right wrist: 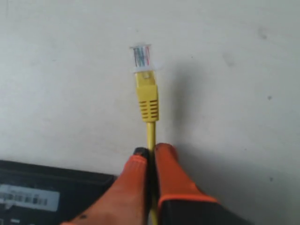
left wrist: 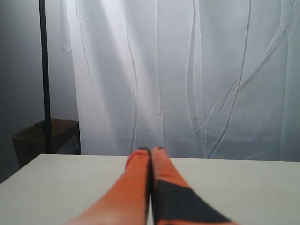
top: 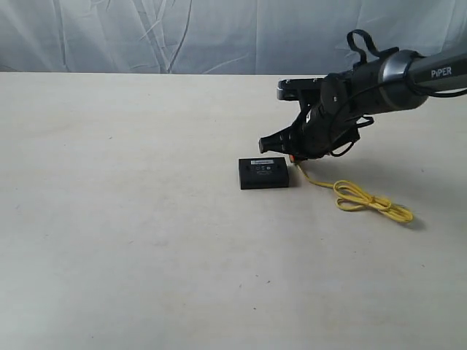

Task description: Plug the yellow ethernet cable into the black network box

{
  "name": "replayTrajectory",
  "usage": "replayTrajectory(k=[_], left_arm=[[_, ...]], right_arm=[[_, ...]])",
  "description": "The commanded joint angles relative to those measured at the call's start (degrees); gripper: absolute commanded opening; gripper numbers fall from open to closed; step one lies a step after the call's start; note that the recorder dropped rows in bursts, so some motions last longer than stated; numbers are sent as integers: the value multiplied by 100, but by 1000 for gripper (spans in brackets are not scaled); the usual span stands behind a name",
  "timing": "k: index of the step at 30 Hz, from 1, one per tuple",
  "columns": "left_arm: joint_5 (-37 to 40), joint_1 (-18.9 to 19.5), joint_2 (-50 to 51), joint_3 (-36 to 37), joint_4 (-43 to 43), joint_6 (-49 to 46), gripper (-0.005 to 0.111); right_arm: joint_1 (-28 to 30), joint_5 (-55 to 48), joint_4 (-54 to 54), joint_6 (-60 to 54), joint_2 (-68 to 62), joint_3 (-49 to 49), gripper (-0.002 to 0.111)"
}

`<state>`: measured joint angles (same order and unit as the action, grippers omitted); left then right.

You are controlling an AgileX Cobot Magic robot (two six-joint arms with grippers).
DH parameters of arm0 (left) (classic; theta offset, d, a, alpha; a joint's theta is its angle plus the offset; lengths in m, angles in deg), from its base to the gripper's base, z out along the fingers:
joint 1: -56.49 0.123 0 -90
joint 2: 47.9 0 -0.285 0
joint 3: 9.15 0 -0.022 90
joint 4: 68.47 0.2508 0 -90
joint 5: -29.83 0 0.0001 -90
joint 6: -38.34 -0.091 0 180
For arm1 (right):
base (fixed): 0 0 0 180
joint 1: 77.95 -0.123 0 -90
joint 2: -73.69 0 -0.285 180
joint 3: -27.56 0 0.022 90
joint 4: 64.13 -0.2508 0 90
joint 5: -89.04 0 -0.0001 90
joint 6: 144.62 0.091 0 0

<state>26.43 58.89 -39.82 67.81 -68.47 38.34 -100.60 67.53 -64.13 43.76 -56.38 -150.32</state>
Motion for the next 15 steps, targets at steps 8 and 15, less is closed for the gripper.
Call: replayTrajectory(k=[8, 15], left_arm=[[548, -30, 230, -124, -463, 0, 0], [990, -30, 1309, -795, -188, 0, 0]], right_arm=[[-601, 186, -69, -143, -193, -63, -1], [-1069, 268, -176, -143, -193, -63, -1]])
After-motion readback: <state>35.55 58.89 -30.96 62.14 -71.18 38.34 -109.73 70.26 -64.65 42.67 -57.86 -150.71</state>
